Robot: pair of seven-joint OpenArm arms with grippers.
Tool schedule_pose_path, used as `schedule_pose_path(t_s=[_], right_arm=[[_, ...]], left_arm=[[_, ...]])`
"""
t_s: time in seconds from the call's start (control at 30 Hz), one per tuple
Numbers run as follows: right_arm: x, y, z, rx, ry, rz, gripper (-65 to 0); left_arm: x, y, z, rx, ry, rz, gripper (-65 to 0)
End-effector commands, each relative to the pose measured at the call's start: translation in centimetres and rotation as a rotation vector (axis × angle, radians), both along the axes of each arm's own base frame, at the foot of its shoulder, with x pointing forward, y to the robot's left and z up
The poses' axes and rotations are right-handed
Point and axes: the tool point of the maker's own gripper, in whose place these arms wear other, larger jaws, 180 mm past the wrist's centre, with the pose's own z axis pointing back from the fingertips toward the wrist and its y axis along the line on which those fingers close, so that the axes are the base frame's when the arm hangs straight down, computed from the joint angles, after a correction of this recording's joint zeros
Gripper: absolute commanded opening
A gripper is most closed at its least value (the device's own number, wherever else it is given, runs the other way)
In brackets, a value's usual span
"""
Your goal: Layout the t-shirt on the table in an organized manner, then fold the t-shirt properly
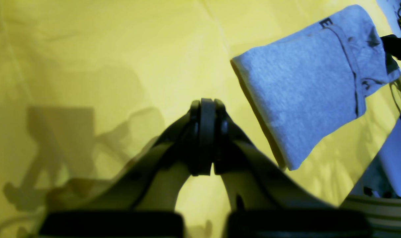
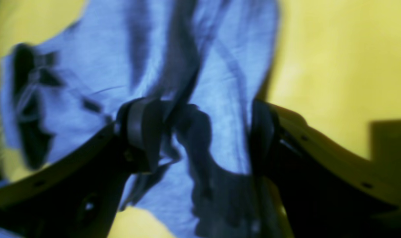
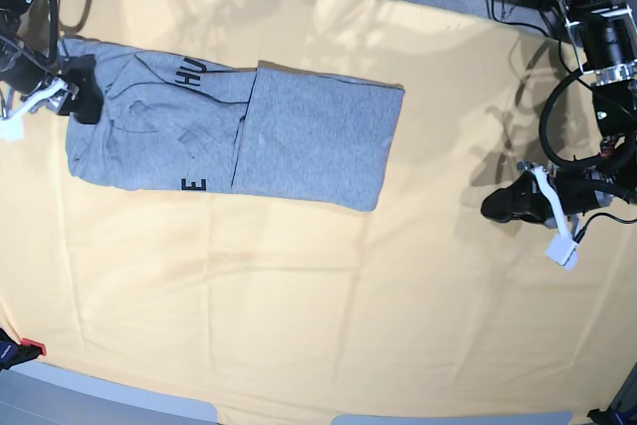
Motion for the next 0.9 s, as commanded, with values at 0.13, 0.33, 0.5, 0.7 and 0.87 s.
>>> schedule_pose_path(t_s=[0.13,0.33,0.5,0.7,0.87], right_arm=[[-0.1,0.1,0.1,0.011,-0.006,0.024,-24.3],[-0.8,-1.5,-1.6,-0.030,0.035,-0.026,-24.3],[-0.6,-1.9,-1.5,-0.018,0.036,-0.069,-24.3],[-0.7,-4.5,-0.3,-0.018,0.009,-0.178,-24.3],[-1.4,-5.3,-0.3,0.010,0.026,-0.231,-24.3]], left_arm=[[0.7,0.2,1.9,-0.010,-0.063,-0.002,-65.0],[0.7,0.2,1.9,-0.010,-0.064,-0.002,-65.0],[0.4,0.3,1.6,-0.010,-0.052,-0.002,-65.0],[0.0,0.3,1.0,-0.010,-0.036,-0.002,-65.0],[0.0,0.2,1.1,-0.016,-0.038,-0.003,-65.0]])
